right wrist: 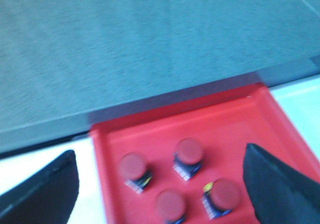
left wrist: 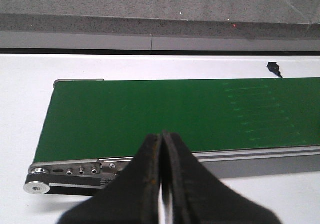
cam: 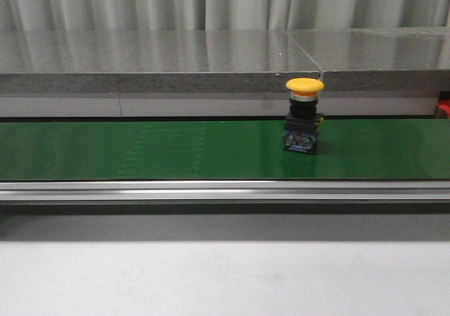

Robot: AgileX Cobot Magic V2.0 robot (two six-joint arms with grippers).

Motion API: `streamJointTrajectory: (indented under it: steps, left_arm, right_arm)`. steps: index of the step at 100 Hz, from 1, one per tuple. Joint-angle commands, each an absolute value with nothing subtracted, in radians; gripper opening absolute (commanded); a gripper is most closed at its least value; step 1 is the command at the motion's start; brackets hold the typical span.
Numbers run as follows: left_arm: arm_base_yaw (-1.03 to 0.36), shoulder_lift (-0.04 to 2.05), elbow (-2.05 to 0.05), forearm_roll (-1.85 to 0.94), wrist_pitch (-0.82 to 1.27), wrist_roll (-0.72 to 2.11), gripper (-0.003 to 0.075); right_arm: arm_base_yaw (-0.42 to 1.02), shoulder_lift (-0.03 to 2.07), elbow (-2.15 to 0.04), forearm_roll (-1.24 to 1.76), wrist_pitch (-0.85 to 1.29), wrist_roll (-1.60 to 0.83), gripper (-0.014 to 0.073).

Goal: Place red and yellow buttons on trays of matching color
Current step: 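Move the right gripper back and grasp the yellow button at the belt end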

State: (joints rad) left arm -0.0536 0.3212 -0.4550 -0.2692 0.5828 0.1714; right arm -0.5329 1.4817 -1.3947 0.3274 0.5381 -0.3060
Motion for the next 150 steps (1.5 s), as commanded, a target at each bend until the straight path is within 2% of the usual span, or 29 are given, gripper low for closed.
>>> streamJointTrajectory:
  steps: [1,40,79,150]
  left_arm:
    - [-0.062,0.329,-0.482,-0.289,0.509,0.17,-0.0019]
    - [-0.062,0.329,-0.482,-0.289,0.509,0.17,-0.0019]
    - [-0.062,0.329,-0.482,-0.289,0.509,0.17,-0.0019]
    - [-0.062,0.329,-0.482,-0.289,0.509,0.17,-0.0019]
  right_arm:
    - [-0.496,1.371,-1.356,0.334,0.538,-0.323,0.0654]
    - [-0.256,1.213,-1.057,0.334,0.674,-0.358,0.0654]
    - [-0.006,1.223,-1.024,0.334,0.698,-0.456,0.0654]
    - [0.119,1.519,-1.117,0.335,0.626,-0.465,0.0654]
